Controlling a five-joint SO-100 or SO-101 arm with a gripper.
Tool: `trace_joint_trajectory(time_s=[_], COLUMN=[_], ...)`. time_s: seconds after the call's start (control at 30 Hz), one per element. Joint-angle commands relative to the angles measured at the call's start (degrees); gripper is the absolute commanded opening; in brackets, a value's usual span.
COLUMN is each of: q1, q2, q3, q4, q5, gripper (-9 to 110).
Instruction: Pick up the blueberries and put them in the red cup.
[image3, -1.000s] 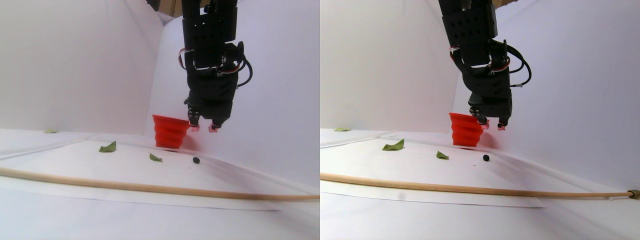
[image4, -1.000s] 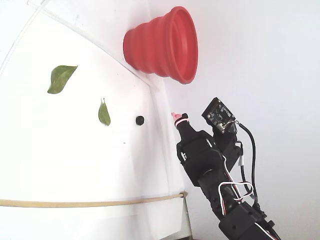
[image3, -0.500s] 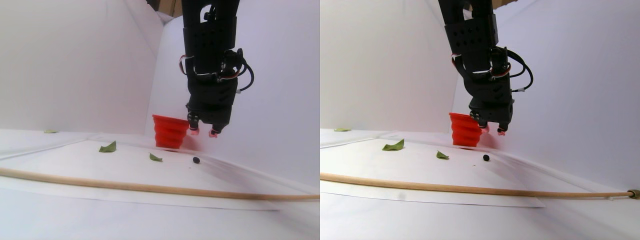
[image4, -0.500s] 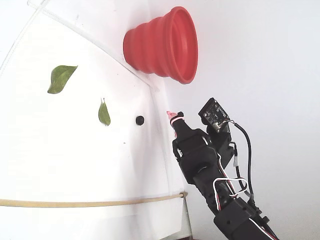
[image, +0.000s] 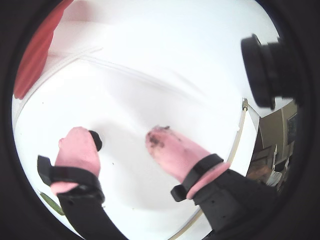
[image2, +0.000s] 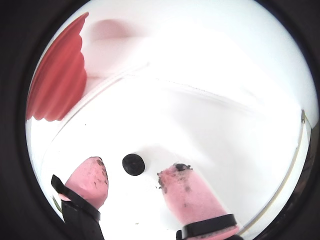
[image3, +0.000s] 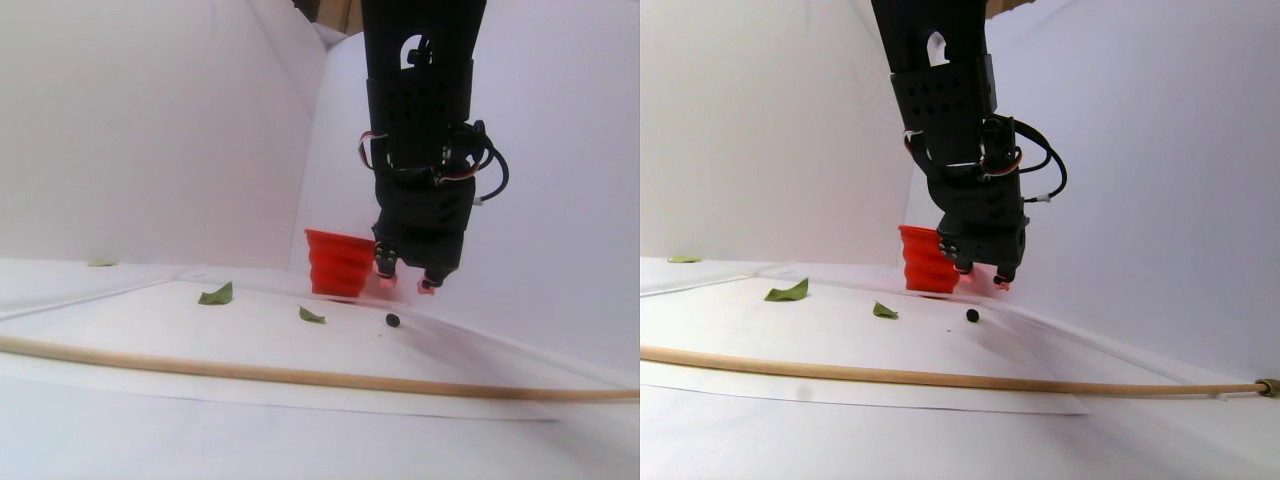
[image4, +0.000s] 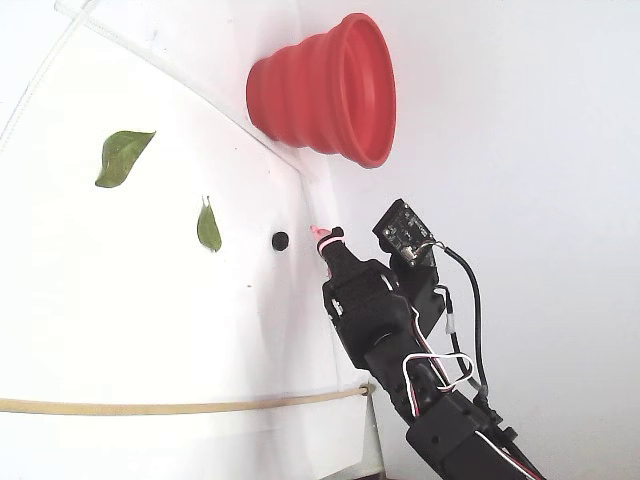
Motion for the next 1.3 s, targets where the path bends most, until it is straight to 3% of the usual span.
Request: trace_joint_trajectory(time_s=[0.0,1.27], q1=[0.79,-1.32], q2=[2.29,-7.82], q3=[-5.45,-15.64], q4=[0.0,1.49], q5=[0.97,0.79], gripper=[22,23])
